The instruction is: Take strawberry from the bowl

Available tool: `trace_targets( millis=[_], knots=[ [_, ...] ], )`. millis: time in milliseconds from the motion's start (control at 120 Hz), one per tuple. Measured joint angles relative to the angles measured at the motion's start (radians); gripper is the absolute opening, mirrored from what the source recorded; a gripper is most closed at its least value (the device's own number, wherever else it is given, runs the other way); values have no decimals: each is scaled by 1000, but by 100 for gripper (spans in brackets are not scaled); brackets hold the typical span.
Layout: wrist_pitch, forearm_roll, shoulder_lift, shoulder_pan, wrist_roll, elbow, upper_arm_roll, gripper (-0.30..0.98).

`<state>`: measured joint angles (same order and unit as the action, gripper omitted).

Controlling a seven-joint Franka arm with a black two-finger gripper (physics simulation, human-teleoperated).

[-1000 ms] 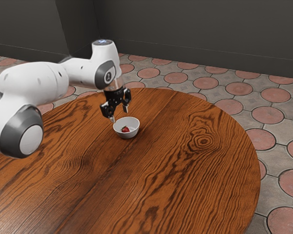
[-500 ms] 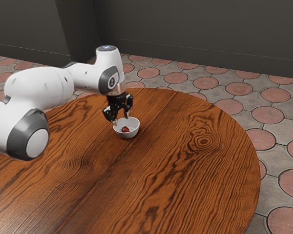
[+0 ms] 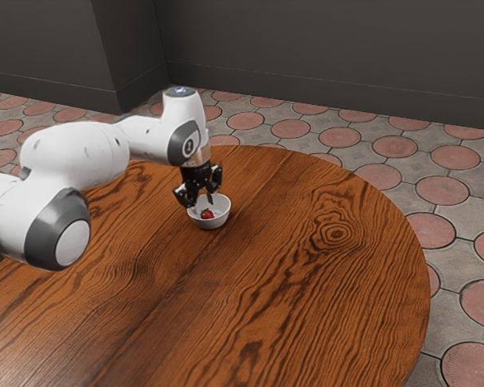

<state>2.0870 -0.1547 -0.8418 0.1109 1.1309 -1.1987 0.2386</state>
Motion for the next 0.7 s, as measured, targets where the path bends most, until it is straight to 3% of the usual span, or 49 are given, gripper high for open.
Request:
trace_targets(
  millis=[700],
  knots=[
    [27,1,-51,-31,-17,44,-36,29]
  ],
)
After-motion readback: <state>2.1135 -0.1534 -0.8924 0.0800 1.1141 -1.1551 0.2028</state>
